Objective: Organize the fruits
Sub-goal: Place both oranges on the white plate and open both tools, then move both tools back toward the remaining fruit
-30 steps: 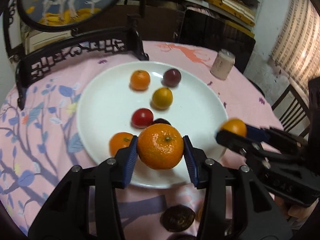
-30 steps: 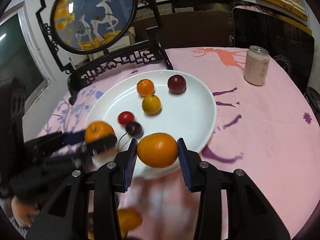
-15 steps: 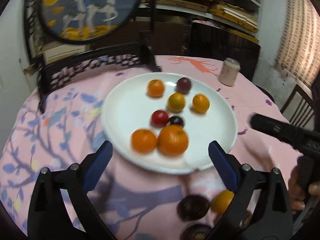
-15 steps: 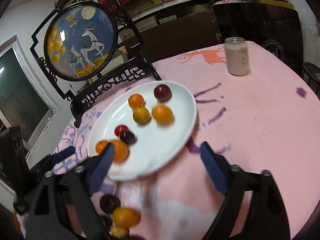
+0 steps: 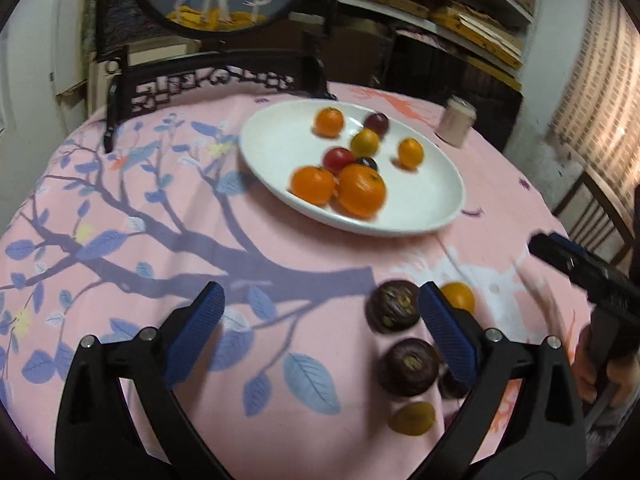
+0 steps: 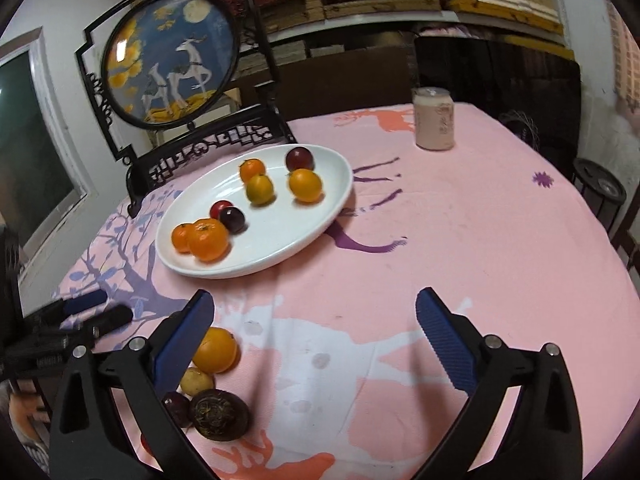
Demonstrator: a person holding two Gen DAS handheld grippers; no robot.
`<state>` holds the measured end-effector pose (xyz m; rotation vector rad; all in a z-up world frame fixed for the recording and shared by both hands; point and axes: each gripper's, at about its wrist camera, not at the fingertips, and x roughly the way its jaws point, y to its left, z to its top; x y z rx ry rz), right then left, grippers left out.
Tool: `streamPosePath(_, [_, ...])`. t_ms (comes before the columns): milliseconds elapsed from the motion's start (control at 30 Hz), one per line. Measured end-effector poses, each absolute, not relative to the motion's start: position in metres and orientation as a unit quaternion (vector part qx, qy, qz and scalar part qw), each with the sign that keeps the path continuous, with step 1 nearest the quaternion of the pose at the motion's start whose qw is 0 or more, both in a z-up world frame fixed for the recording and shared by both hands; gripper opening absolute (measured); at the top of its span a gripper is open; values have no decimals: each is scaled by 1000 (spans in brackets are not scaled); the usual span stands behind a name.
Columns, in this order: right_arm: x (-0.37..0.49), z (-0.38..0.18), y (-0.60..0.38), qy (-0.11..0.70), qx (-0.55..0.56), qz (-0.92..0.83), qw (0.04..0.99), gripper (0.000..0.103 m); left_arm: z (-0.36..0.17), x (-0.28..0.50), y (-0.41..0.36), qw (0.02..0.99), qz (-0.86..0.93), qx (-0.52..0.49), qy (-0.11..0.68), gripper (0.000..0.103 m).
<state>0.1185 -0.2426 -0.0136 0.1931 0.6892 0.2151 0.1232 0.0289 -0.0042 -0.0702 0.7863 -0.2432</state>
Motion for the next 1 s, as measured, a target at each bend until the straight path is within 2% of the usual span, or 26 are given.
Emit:
streamPosePath(233, [128,-21,-258,369,148,109,911,101,-11,119,-6,907,-152,38,390,99])
streamPosePath(533, [128,-22,-258,374,163,114,906,101,-28,134,-23,907,-86,140,388,101])
streamPosePath(667, [127,-21,-256,372,156,117,907,101,-28,148,7,913,4,132,386,101])
streamPosePath(833, [126,-21,-252,371,145,125,909,101,-30,155,38,909,-5,45,415,101])
streamPosePath(1000, [122,-23,-229,382,103,172,902,101,-28,143,13,913,-31,100,393,101])
